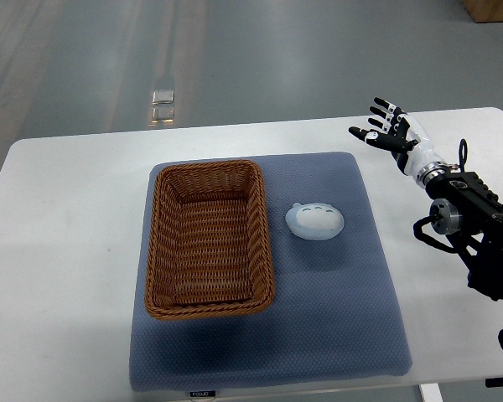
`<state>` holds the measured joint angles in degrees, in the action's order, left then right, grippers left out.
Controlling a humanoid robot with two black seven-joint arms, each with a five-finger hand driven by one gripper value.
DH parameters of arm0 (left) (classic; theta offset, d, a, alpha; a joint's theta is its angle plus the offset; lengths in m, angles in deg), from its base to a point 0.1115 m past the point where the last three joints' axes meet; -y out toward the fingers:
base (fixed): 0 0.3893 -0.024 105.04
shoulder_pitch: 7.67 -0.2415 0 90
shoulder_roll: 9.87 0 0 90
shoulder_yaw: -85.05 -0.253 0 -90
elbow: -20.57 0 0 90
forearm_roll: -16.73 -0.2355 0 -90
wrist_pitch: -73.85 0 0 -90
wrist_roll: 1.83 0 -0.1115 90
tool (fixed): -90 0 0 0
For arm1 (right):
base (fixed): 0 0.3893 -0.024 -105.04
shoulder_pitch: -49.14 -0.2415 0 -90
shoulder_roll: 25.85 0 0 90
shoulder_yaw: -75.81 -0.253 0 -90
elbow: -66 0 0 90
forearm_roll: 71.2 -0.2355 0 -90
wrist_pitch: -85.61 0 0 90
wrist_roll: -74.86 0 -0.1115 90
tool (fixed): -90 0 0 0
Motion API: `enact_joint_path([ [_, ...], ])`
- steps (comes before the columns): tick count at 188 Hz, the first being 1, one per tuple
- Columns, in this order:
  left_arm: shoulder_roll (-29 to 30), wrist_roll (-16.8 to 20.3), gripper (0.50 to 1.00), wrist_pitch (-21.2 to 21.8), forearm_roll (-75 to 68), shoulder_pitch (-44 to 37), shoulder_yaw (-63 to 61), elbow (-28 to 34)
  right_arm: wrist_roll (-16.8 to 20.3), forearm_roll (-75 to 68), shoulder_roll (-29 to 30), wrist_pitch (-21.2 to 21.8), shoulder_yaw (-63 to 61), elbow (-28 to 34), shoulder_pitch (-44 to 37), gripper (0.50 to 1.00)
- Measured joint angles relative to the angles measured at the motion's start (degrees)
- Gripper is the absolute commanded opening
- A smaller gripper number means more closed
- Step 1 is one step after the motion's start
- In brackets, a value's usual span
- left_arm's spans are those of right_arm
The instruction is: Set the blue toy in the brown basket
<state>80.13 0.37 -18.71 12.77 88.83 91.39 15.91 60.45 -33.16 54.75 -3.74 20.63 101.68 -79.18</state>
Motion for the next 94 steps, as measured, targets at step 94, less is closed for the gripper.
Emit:
enact_joint_path([
  [94, 0.0, 0.0, 1.0, 0.0, 0.0, 0.0, 0.0, -0.1, 0.0, 0.2, -0.2, 0.2, 0.4, 0.0, -0.4, 0.913],
])
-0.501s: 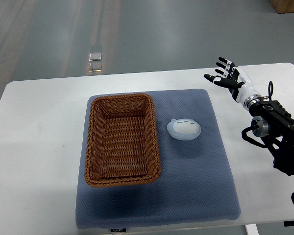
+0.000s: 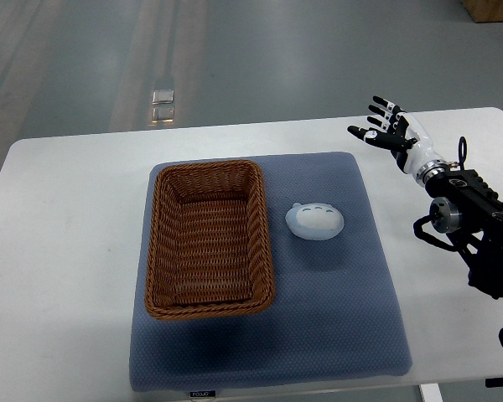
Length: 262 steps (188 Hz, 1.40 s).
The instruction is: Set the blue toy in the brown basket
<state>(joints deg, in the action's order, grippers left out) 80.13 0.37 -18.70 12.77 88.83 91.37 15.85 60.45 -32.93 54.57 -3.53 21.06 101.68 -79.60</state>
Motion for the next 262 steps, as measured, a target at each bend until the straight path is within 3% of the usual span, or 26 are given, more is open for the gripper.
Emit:
enact_joint_path([
  [162, 0.0, 0.0, 1.0, 0.0, 0.0, 0.2, 0.0, 0.1, 0.0, 0.1, -0.7, 0.4, 2.2, -0.1, -3.0, 0.913],
  [262, 0.0, 0.0, 1.0, 0.0, 0.0, 0.2, -0.1, 0.1, -0.7, 1.2, -3.5, 2.6, 11.0, 0.4, -7.4, 0.911],
])
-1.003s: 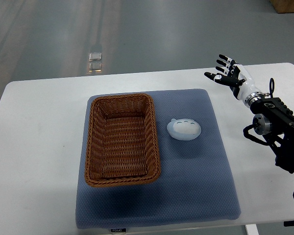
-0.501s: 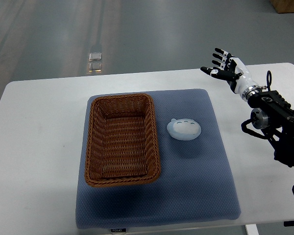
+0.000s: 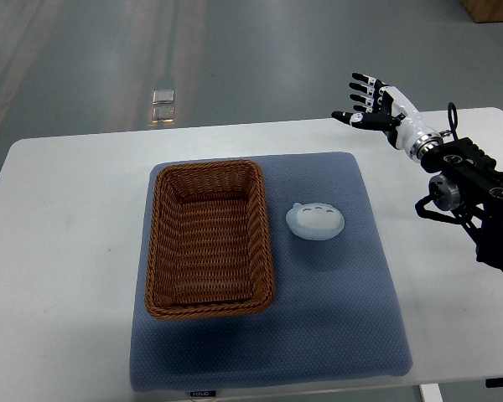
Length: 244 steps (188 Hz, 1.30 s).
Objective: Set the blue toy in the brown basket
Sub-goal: 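Swing the open right hand over toward the pale blue plush toy, then lower the right hand onto the plush toy and close fingers around it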
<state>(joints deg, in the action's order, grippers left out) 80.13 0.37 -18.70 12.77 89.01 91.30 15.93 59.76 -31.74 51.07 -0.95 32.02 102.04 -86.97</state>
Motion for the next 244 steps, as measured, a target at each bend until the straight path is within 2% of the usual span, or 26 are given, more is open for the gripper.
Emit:
enact_joint_path([
  [63, 0.0, 0.0, 1.0, 0.0, 0.0, 0.0, 0.0, 0.1, -3.6, 12.0, -5.1, 3.3, 10.9, 2.9, -3.9, 0.909],
  [96, 0.0, 0.0, 1.0, 0.0, 0.0, 0.0, 0.2, 0.4, -6.5, 18.7, -12.6, 5.0, 18.1, 11.2, -5.4, 0.909],
  [129, 0.0, 0.0, 1.0, 0.1, 0.0, 0.0, 0.2, 0.5, -7.4, 22.8, -20.4, 7.0, 22.0, 20.0, -5.6, 0.909],
  [149, 0.0, 0.0, 1.0, 0.1, 0.0, 0.0, 0.2, 0.5, -7.8, 24.8, -23.0, 7.4, 23.9, 23.9, -5.7, 0.909],
  [201, 0.0, 0.0, 1.0, 0.1, 0.0, 0.0, 0.2, 0.5, -8.3, 30.0, -27.6, 7.6, 28.9, 32.9, -5.7, 0.909],
  [244, 0.0, 0.0, 1.0, 0.1, 0.0, -0.1, 0.3, 0.3, -8.2, 34.4, -26.9, 7.1, 31.6, 34.1, -5.2, 0.907],
])
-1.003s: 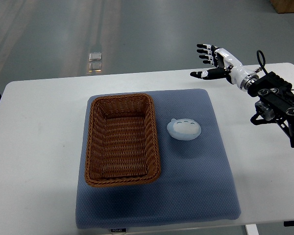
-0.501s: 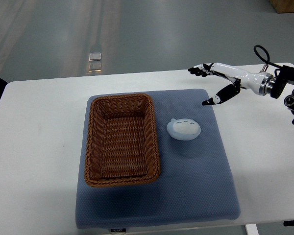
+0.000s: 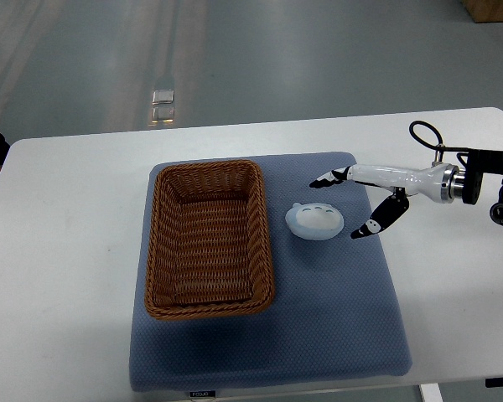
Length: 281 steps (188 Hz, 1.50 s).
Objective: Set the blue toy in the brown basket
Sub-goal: 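Lower the right hand onto the plush toy and close fingers around it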
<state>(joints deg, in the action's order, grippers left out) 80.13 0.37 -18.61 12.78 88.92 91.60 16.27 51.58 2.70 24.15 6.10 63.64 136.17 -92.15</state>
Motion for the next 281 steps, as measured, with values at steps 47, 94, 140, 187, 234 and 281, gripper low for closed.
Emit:
enact_joint_path([
  [47, 0.0, 0.0, 1.0, 0.0, 0.0, 0.0, 0.0, -0.1, 0.9, 1.4, 4.2, -2.3, 1.6, -3.0, 0.1, 0.901],
  [94, 0.0, 0.0, 1.0, 0.0, 0.0, 0.0, 0.0, -0.3, 2.0, 2.2, 7.8, -4.7, 2.0, -6.9, -0.1, 0.887],
  [140, 0.0, 0.0, 1.0, 0.0, 0.0, 0.0, -0.1, -0.3, 2.5, 3.8, 10.0, -4.9, 2.3, -9.6, 0.2, 0.83],
  [187, 0.0, 0.0, 1.0, 0.0, 0.0, 0.0, -0.2, -0.4, 3.5, 6.0, 11.9, -4.9, 3.9, -11.9, -0.3, 0.613],
  [234, 0.0, 0.0, 1.0, 0.0, 0.0, 0.0, -0.2, -0.4, 4.1, 6.2, 11.7, -6.6, 3.2, -12.4, -0.4, 0.519],
  [281, 0.0, 0.0, 1.0, 0.0, 0.0, 0.0, -0.2, -0.3, 3.7, 5.1, 10.9, -8.2, -1.0, -12.2, -2.8, 0.531],
])
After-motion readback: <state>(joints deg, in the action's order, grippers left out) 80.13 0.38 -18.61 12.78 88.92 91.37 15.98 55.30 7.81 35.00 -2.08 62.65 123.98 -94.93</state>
